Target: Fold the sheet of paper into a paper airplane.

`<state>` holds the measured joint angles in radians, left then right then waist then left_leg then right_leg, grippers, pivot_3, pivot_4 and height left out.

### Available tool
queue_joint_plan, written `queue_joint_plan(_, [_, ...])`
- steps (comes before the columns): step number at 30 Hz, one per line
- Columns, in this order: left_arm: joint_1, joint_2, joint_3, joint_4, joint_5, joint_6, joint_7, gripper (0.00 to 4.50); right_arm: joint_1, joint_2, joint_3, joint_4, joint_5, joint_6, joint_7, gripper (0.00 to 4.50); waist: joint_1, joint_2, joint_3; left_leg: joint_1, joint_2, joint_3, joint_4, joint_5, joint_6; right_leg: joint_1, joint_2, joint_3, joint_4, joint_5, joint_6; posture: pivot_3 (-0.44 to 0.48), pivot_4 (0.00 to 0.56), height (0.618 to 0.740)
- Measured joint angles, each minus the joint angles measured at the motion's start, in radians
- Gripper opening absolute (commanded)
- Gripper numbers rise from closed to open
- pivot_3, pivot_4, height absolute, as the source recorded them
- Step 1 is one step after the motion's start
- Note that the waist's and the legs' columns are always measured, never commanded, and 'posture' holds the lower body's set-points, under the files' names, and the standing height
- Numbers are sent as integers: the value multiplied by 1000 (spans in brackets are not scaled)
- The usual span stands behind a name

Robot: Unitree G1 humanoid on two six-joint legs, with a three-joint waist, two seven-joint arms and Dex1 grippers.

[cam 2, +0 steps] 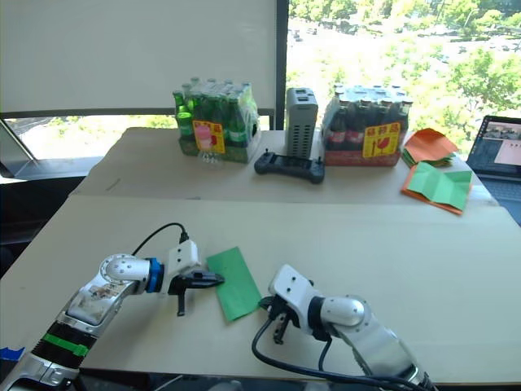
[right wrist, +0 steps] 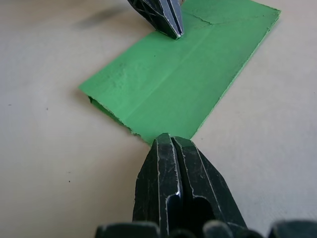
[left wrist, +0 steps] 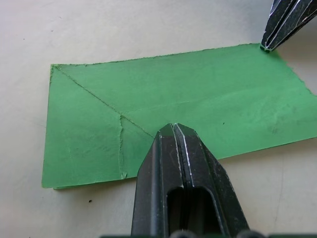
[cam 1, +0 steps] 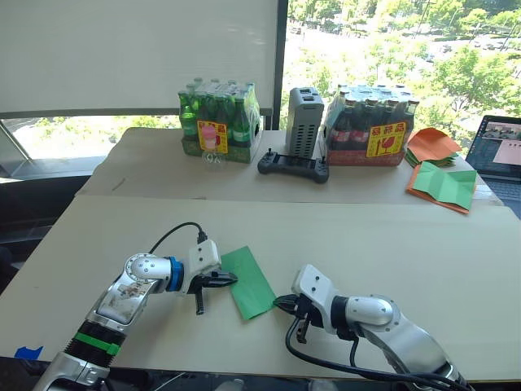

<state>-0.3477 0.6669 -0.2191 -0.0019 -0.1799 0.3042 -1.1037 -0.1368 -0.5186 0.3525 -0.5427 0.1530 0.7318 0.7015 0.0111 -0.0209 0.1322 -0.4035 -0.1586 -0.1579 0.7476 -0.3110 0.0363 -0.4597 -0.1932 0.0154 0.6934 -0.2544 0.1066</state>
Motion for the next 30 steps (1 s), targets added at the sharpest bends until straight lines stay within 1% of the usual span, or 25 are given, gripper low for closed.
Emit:
queue_joint_plan(1, [0, 0, 1, -2, 0, 2, 1, 0, -3, 21, -13, 3, 20, 10, -4, 13, 0, 0, 0, 0, 0, 0, 0, 0, 0, 0, 0, 0, 0, 0, 0, 0, 150, 675])
queue_joint_plan(4, [3, 8, 9, -40, -7, 40, 11, 0, -61, 122, -128, -5, 144, 22, -9, 13, -4, -1, 2, -3, 0, 0, 0, 0, -1, -2, 0, 1, 0, 0, 0, 0, 150, 675])
queue_joint_plan(5, [16, 8, 28, -73, -27, 68, 19, 0, -82, 130, -165, -26, 183, 24, -5, 13, -3, 0, 2, -3, 0, 0, 0, 0, 0, -3, 0, 0, 0, 0, 0, 0, 150, 675])
queue_joint_plan(7, [48, 18, 83, -141, -80, 126, 30, 0, -91, 107, -215, -60, 229, 24, 8, 13, -2, -1, 2, -3, 0, -1, 0, 0, 0, -3, 1, -1, 0, 0, 0, 0, 150, 675])
queue_joint_plan(11, [132, 63, 200, -261, -176, 234, 51, 0, -67, 55, -222, -41, 243, 24, 13, 13, -2, -1, 3, -3, 0, -1, -2, 0, 0, -4, 0, -1, -2, 0, 0, 0, 150, 675])
queue_joint_plan(14, [188, 75, 229, -310, -210, 273, 69, 0, -61, 42, -215, -9, 230, 21, -6, 13, -4, -1, 3, -3, 0, 0, -1, 0, 0, -4, 0, -1, -2, 0, 0, 0, 150, 675])
queue_joint_plan(18, [236, 88, 215, -326, -203, 272, 78, 0, -66, 64, -201, 8, 225, 17, -26, 13, 0, -1, 3, -3, 0, 0, -2, 0, 0, -3, 0, 0, -2, 0, 0, 0, 150, 675])
queue_joint_plan(22, [240, 80, 182, -299, -174, 247, 94, 0, -85, 63, -201, 8, 225, 17, -26, 13, 1, -1, 3, -3, 0, 0, -1, 0, 0, -3, 0, -1, -2, 0, 0, 0, 150, 675])
queue_joint_plan(25, [219, 38, 152, -261, -160, 224, 112, 0, -91, 61, -202, 14, 225, 17, -26, 13, 2, -1, 3, -3, 0, 0, -1, 0, 0, -3, -1, -1, -2, 0, 0, 0, 150, 675])
queue_joint_plan(27, [178, 9, 126, -254, -160, 224, 116, 0, -96, 62, -202, 14, 226, 17, -28, 13, 2, -1, 3, -4, 0, 0, -1, 0, 0, -3, -1, -1, -2, 0, 0, 0, 150, 675])
queue_joint_plan(30, [136, -2, 112, -251, -157, 223, 117, 0, -96, 62, -203, 15, 226, 17, -31, 13, 0, -1, 3, -4, 0, 0, -1, 0, 0, -3, -1, -1, -2, 0, 0, 0, 150, 675])
